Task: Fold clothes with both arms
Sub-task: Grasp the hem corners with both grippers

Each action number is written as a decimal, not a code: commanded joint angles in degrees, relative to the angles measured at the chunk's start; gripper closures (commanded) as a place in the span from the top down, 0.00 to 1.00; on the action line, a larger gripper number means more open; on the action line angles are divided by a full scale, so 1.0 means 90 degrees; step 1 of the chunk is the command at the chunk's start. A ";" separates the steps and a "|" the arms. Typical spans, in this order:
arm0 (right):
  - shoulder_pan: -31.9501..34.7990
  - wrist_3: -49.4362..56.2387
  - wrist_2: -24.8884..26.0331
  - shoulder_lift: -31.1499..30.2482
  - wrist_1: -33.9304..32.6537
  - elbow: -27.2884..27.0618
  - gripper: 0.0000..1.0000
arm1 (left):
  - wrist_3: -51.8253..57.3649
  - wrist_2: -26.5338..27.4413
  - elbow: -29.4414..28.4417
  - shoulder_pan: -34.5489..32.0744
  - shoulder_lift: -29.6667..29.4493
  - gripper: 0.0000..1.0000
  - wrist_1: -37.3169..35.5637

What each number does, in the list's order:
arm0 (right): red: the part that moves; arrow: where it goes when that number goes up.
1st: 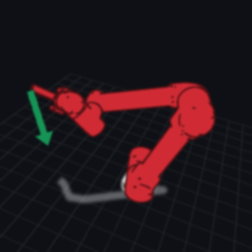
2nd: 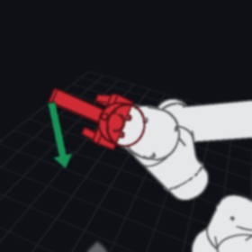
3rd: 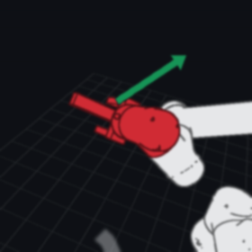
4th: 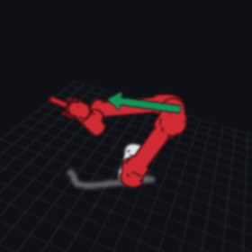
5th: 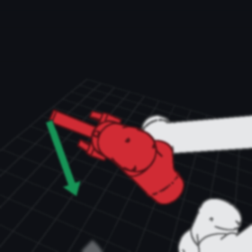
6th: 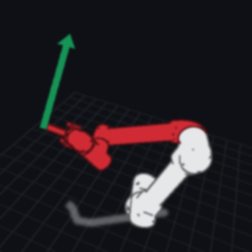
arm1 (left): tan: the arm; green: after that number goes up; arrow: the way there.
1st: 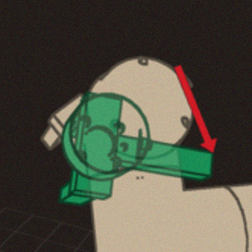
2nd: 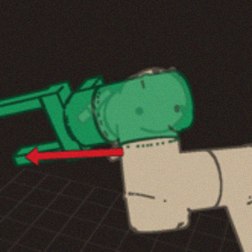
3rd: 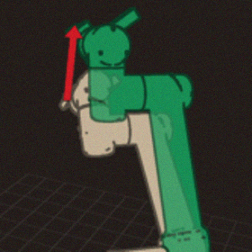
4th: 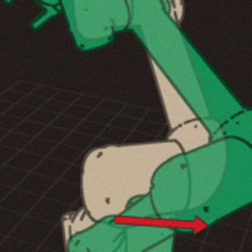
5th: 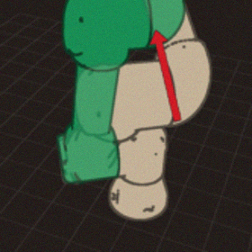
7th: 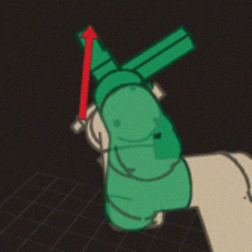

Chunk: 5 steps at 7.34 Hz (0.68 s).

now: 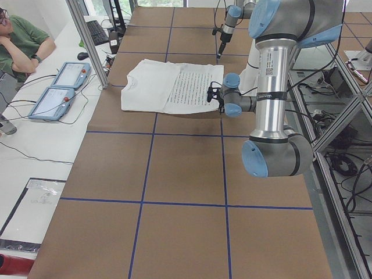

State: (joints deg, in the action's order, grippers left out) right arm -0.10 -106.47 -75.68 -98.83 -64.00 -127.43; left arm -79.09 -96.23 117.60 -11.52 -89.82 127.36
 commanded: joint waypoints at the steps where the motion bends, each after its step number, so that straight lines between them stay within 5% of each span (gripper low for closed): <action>1: -0.0486 -0.1016 0.0537 0.0073 -0.0115 0.0175 0.80 | -0.0001 -0.0069 0.0098 -0.0009 -0.0029 0.00 -0.0001; 5: -0.0507 -0.2016 0.0518 0.1007 -0.1488 0.0359 0.69 | -0.0264 -0.0109 0.0039 0.0001 -0.0049 0.00 0.0009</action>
State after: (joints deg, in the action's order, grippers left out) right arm -4.67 -122.53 -70.88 -93.83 -72.63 -125.17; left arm -80.18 -97.12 118.14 -11.56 -90.02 127.41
